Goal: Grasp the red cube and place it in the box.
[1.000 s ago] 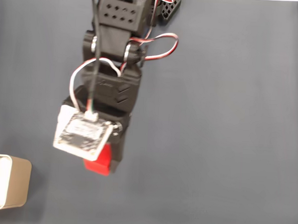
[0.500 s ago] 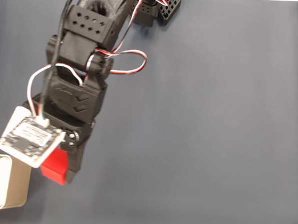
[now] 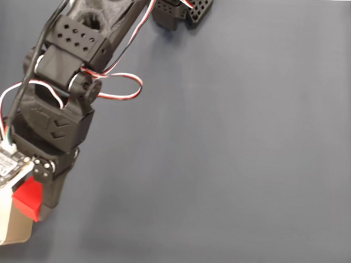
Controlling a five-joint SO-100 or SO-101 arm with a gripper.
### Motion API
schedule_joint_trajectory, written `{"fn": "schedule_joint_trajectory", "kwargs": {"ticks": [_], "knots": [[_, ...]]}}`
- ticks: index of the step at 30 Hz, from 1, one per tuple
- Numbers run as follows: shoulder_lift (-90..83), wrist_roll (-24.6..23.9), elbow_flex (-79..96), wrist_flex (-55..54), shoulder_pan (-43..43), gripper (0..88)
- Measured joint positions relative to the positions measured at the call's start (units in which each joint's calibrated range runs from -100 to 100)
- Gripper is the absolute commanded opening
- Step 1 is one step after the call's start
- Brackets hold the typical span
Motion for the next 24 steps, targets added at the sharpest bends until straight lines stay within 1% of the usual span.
{"fn": "schedule_joint_trajectory", "kwargs": {"ticks": [24], "knots": [[14.16,0.0,-17.72,0.0,3.56,0.3]]}}
